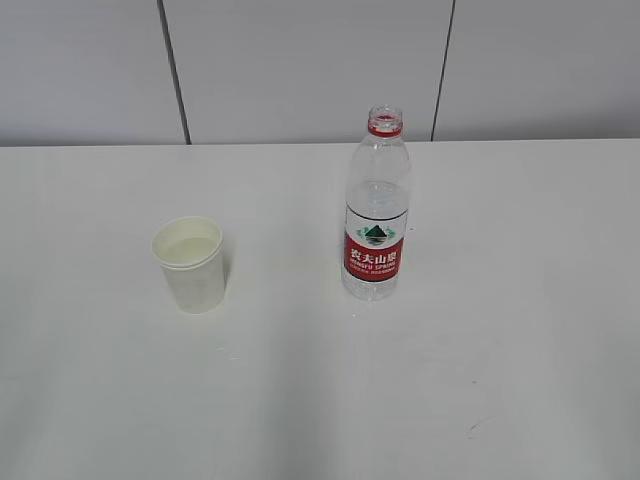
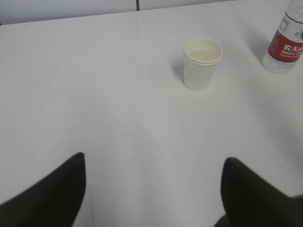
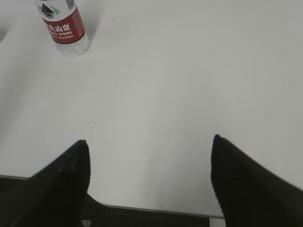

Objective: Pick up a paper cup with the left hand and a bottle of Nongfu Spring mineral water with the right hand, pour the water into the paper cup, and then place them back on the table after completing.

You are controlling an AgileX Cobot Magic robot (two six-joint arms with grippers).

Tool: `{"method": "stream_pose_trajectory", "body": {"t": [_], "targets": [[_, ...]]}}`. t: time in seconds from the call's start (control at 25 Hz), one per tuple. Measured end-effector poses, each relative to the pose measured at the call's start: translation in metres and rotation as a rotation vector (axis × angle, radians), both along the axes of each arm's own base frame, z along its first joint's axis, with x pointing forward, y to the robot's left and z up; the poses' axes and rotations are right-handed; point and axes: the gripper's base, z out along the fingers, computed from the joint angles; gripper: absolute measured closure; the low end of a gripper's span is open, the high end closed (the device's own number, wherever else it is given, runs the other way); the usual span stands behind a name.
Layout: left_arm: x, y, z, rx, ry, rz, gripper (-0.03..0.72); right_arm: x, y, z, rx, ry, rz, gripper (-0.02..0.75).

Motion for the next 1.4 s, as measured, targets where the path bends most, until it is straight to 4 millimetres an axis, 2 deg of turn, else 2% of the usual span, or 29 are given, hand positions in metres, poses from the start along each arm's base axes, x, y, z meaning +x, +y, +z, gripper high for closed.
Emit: {"method": "stream_pose_trajectory", "body": {"t": [1.4], "targets": [[0.0003, -0.0007, 0.0001, -0.001, -0.001, 0.053, 0.156, -0.0009, -0.0004, 0.0, 0.0, -0.001, 0.044, 0.15]]}}
